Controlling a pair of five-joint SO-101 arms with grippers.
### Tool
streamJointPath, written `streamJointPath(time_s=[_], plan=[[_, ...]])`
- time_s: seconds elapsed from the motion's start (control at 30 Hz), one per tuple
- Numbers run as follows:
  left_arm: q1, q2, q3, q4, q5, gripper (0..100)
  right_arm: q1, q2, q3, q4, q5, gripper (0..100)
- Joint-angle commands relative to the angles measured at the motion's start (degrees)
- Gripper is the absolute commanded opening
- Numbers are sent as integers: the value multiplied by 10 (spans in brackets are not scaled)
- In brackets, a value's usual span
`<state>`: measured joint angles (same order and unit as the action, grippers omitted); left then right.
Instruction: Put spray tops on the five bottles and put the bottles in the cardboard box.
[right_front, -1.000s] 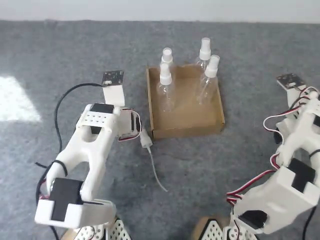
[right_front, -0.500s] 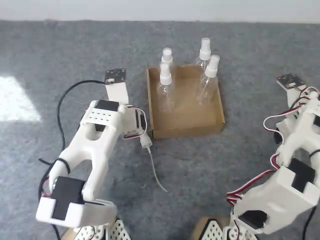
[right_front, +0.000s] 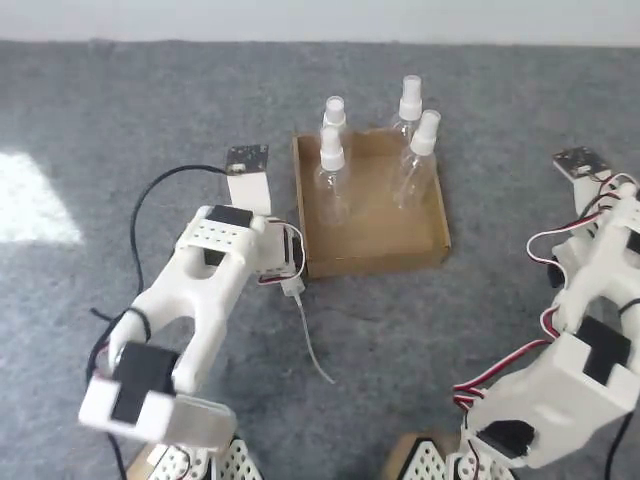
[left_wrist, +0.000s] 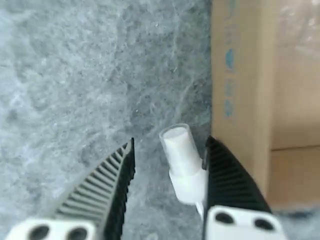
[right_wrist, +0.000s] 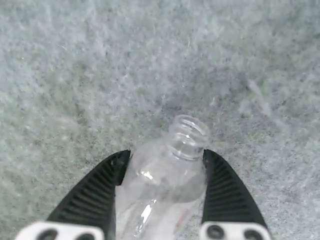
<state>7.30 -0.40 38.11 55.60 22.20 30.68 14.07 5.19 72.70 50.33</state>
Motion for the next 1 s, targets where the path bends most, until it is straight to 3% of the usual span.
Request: streamJointPath(time_s=[0.0,0.13,0.27,0.43,0.53,0.7,0.97], plan=[[3,47,-23,-12,1,183,9,-12,-34,7,5,87],[1,57,-44,27,-16,178,15,-7,-33,4,5,87],[-22,39,-27,29,-72,83,19,-8,-25,2,12,87],[-72,18,-36,33,-206,32,21,-8,-24,6,97,91],[-90,18,-51,47,-265,45,21,-8,-22,7,103,92],[-87,18,-52,54,-275,147,22,-9,11,7,101,114],[-91,18,-45,54,-273,101,20,-15,2,5,33,299]])
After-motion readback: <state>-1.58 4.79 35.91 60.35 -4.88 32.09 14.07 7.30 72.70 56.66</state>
